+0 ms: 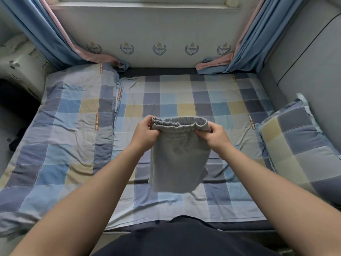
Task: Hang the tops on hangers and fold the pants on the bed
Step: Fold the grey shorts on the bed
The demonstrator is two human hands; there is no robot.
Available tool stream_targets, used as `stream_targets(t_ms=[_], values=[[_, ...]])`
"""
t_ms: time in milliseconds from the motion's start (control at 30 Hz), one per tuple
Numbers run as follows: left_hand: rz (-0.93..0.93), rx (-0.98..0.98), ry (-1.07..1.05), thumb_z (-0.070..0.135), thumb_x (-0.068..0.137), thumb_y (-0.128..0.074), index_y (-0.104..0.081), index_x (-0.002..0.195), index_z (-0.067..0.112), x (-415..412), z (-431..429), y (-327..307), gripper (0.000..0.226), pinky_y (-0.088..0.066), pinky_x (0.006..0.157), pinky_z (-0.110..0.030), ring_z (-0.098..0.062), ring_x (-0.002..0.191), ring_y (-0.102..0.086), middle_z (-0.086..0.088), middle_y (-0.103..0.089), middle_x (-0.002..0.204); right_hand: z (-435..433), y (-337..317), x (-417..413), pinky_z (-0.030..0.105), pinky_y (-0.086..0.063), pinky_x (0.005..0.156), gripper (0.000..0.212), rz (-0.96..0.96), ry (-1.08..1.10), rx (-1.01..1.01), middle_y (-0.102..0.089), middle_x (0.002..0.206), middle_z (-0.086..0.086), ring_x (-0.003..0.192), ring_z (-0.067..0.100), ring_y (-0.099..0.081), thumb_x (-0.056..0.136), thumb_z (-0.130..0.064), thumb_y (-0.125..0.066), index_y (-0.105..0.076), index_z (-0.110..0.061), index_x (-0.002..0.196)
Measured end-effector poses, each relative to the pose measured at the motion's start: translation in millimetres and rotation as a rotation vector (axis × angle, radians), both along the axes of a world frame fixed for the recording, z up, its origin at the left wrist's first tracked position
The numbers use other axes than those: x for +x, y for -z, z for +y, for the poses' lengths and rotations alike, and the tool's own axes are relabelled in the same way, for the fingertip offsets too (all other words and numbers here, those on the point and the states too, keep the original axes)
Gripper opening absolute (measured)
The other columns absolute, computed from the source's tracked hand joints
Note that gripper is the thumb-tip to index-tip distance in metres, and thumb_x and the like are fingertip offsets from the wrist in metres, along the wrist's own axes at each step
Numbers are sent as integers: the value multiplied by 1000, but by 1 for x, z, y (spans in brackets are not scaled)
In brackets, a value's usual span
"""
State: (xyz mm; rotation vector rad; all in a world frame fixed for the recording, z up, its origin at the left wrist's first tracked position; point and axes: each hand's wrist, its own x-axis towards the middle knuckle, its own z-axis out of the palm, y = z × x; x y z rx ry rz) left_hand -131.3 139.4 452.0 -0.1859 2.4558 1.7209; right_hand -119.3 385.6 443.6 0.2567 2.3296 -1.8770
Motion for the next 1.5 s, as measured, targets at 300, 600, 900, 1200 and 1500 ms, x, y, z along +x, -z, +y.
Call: stream_targets(t_ms=[300,600,900,1200,1500], values=[[177,-50,51,-12,82,-60,-66,94,32,-16,20,-6,46,-53,80,-34,-18,88,-66,4,-71,89,38,-19,-18,46,-52,95,28,119,-19,55,-73,106,15,94,18,-63,87,-1,-74,-70,-3,115],[-162,-264,108,8,85,-73,-67,98,18,64,36,128,17,-50,81,-42,-28,88,-63,-1,-69,88,44,124,66,53,-47,90,25,-160,-81,519,-67,106,12,105,37,-61,83,-5,-72,-68,-14,106],[-714,-331,238,1,80,-69,-69,110,11,209,28,277,32,-51,83,-38,-30,102,-66,-11,-73,106,29,266,210,37,-39,80,24,-695,-390,592,-66,99,-2,108,30,-59,82,-8,-62,-52,-29,87],[-765,-289,166,3,83,-65,-64,102,22,176,24,361,26,-56,86,-46,-31,100,-67,-8,-73,104,37,333,157,39,-45,75,14,-666,-378,475,-62,82,-2,90,27,-59,86,-14,-70,-57,-19,84],[-643,-207,-32,7,78,-67,-67,109,17,48,34,443,32,-54,96,-48,-27,104,-66,-6,-72,108,35,417,18,38,-47,80,21,-519,-224,423,-68,98,8,95,26,-60,88,-24,-75,-65,-9,99]])
